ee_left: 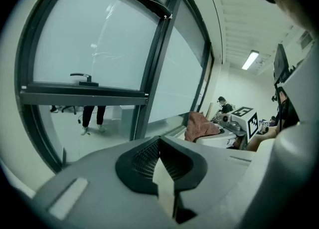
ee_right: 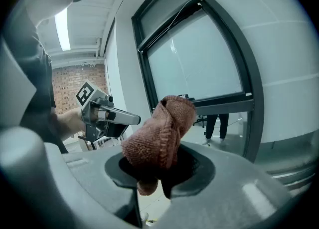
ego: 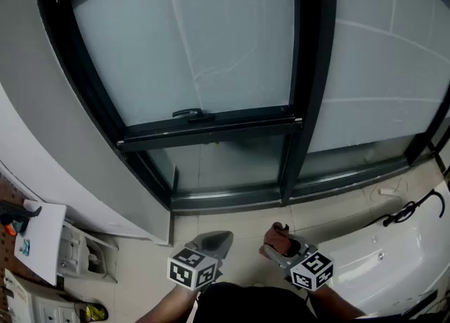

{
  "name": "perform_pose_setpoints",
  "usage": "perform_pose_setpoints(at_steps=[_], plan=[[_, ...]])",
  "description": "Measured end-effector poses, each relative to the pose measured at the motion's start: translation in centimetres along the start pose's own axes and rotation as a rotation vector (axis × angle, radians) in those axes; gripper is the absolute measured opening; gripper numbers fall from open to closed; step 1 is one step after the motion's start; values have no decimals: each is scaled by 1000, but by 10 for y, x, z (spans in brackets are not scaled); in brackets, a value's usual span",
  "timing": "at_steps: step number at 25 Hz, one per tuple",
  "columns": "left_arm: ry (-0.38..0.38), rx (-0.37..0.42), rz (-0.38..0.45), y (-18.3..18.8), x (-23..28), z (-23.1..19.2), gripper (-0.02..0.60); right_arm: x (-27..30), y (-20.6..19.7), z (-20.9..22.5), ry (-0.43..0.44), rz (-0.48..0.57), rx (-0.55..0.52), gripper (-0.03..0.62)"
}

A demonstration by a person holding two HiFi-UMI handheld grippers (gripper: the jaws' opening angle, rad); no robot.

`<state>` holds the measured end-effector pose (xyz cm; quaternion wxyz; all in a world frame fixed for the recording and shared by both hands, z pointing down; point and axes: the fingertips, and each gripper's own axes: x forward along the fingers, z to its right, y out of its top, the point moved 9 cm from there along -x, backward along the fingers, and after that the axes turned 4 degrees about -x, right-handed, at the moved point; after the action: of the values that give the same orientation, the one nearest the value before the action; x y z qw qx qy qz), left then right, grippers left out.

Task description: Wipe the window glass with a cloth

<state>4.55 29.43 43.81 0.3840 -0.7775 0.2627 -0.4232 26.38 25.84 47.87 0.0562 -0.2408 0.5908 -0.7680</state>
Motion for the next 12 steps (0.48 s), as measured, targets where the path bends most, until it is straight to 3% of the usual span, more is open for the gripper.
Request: perform_pose_setpoints(at_steps=[12], plan=[[73,8,14,10,27,-11,17,19,-2,44,33,4,-10,109]])
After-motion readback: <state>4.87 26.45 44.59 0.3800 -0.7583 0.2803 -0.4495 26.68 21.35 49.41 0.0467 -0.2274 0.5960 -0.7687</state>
